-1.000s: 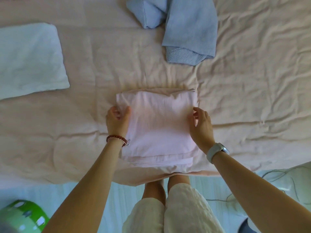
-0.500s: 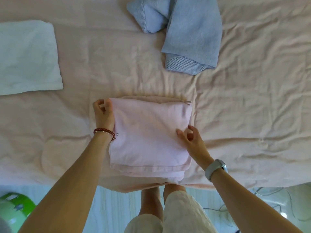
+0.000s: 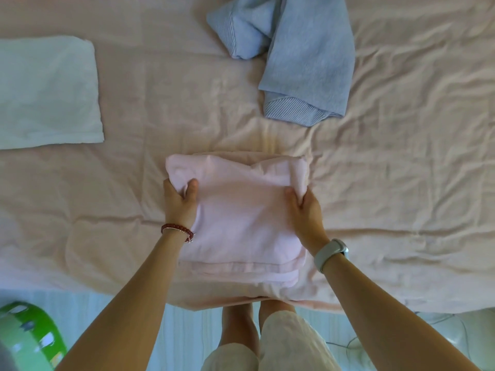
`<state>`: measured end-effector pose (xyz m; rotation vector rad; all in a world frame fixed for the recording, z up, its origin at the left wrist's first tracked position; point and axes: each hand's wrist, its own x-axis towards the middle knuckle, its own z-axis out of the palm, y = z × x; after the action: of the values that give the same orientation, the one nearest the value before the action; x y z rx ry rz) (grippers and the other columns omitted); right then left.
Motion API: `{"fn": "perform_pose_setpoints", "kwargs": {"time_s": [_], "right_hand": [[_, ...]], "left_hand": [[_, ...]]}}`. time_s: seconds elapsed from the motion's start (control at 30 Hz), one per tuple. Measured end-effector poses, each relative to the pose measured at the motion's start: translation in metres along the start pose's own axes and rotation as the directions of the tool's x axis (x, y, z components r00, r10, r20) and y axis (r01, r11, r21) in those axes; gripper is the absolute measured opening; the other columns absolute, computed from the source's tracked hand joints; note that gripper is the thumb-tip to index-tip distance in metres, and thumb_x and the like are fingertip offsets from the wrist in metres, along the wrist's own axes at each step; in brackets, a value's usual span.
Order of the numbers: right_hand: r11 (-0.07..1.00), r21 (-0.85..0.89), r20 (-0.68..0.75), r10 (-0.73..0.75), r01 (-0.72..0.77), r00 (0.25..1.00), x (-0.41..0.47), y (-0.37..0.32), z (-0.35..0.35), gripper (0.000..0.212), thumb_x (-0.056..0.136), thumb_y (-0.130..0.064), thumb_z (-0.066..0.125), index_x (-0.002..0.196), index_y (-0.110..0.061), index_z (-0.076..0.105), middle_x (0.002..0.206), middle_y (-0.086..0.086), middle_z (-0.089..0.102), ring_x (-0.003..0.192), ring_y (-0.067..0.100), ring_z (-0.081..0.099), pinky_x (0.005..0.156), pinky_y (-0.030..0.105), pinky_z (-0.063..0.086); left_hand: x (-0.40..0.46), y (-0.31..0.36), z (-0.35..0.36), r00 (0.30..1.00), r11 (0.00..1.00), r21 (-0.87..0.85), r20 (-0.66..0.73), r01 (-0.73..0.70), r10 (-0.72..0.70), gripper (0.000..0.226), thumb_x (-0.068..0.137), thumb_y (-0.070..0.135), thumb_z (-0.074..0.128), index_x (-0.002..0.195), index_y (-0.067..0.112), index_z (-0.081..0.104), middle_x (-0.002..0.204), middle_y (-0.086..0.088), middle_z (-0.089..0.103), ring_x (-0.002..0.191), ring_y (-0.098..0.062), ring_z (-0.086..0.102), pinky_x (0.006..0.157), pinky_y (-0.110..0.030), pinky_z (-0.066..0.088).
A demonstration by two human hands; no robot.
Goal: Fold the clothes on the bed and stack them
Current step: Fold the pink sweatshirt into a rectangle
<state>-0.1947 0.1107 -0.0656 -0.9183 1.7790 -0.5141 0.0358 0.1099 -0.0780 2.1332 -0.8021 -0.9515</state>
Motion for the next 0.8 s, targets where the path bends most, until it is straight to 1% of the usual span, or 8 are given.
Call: {"fn": "perform_pose_setpoints", "kwargs": {"time_s": [0.1, 0.17, 0.27, 0.33, 0.5, 0.63, 0.7, 0.8], "right_hand": [[0.999, -0.034, -0.175, 0.019, -0.025, 0.984, 0.014, -0.004, -0.010, 0.028, 0.096, -0.039, 0.039, 0.097, -0.014, 0.050, 0.077, 0.000, 0.059, 0.076, 0.025, 0.058, 0.063, 0.030, 0.042], [0.985, -0.137, -0.207, 0.071, -0.100, 0.976, 0.027, -0.007, -0.016, 0.035, 0.096, -0.039, 0.036, 0.125, -0.021, 0.043, 0.100, 0.010, 0.060, 0.093, 0.034, 0.058, 0.074, 0.037, 0.046], [0.934, -0.338, -0.160, -0.175, 0.112, 0.971, 0.037, -0.024, -0.019, 0.059, 0.090, -0.034, 0.050, 0.144, -0.027, 0.025, 0.132, 0.008, 0.041, 0.117, 0.028, 0.044, 0.092, 0.040, 0.040], [0.794, -0.527, -0.028, -0.372, 0.302, 0.928, 0.049, -0.034, -0.016, 0.061, 0.087, -0.032, 0.056, 0.143, -0.025, 0.031, 0.137, 0.007, 0.037, 0.124, 0.026, 0.032, 0.098, 0.040, 0.030], [0.628, -0.663, 0.252, -0.324, 0.407, 0.912, 0.086, -0.045, -0.025, 0.029, 0.093, -0.033, 0.048, 0.104, -0.008, 0.060, 0.109, 0.010, 0.060, 0.111, 0.028, 0.043, 0.090, 0.035, 0.027], [0.659, -0.657, 0.130, -0.378, 0.365, 0.917, 0.094, -0.041, -0.032, 0.029, 0.094, -0.030, 0.048, 0.098, -0.004, 0.059, 0.103, 0.013, 0.059, 0.103, 0.030, 0.048, 0.084, 0.037, 0.034], [0.773, -0.585, -0.001, -0.303, 0.246, 0.953, 0.096, -0.039, -0.024, 0.027, 0.093, -0.027, 0.050, 0.105, -0.004, 0.058, 0.111, 0.013, 0.054, 0.109, 0.029, 0.044, 0.083, 0.033, 0.035], [0.935, -0.329, -0.193, -0.201, 0.130, 0.960, 0.088, -0.037, -0.016, 0.031, 0.090, -0.018, 0.054, 0.119, -0.006, 0.052, 0.125, 0.013, 0.043, 0.118, 0.028, 0.037, 0.089, 0.025, 0.030]], "left_hand": [[0.004, 0.007, 0.014, 0.998, 0.999, -0.037, -0.063, 0.003, -0.005, 0.021, 0.091, 0.016, 0.056, 0.098, 0.008, 0.038, 0.073, 0.009, 0.045, 0.061, 0.002, 0.046, 0.057, -0.007, 0.037], [0.010, 0.010, 0.019, 0.997, 0.997, -0.049, -0.025, 0.065, -0.066, 0.026, 0.090, 0.025, 0.057, 0.103, 0.011, 0.040, 0.073, 0.008, 0.047, 0.063, -0.004, 0.049, 0.061, -0.015, 0.039], [0.021, 0.014, 0.019, 0.995, 0.995, -0.070, 0.072, 0.075, -0.070, 0.038, 0.088, 0.029, 0.060, 0.117, 0.012, 0.042, 0.091, 0.008, 0.055, 0.082, -0.009, 0.055, 0.072, -0.018, 0.044], [0.033, 0.020, 0.017, 0.995, 0.991, -0.108, 0.071, 0.073, -0.065, 0.037, 0.089, 0.027, 0.060, 0.119, 0.014, 0.043, 0.096, 0.010, 0.055, 0.086, -0.002, 0.055, 0.072, -0.010, 0.044], [0.054, 0.027, 0.017, 0.999, 1.000, 0.001, 0.039, 0.000, 0.000, 0.010, 0.094, 0.015, 0.050, 0.093, 0.005, 0.047, 0.071, 0.006, 0.043, 0.063, -0.002, 0.040, 0.052, -0.004, 0.035], [0.059, 0.031, 0.026, 0.999, 0.999, 0.042, -0.014, -0.035, 0.035, 0.012, 0.094, 0.013, 0.049, 0.086, 0.007, 0.042, 0.068, 0.007, 0.038, 0.065, -0.008, 0.043, 0.050, -0.008, 0.034], [0.062, 0.035, 0.033, 0.999, 0.999, 0.045, -0.023, 0.023, -0.022, 0.012, 0.094, 0.018, 0.049, 0.094, 0.007, 0.043, 0.071, 0.008, 0.041, 0.073, -0.015, 0.043, 0.055, -0.017, 0.034], [0.061, 0.035, 0.027, 0.995, 0.995, 0.059, 0.054, 0.084, -0.087, 0.023, 0.093, 0.030, 0.052, 0.106, 0.012, 0.045, 0.078, 0.012, 0.049, 0.071, -0.008, 0.050, 0.066, -0.021, 0.038]]}}
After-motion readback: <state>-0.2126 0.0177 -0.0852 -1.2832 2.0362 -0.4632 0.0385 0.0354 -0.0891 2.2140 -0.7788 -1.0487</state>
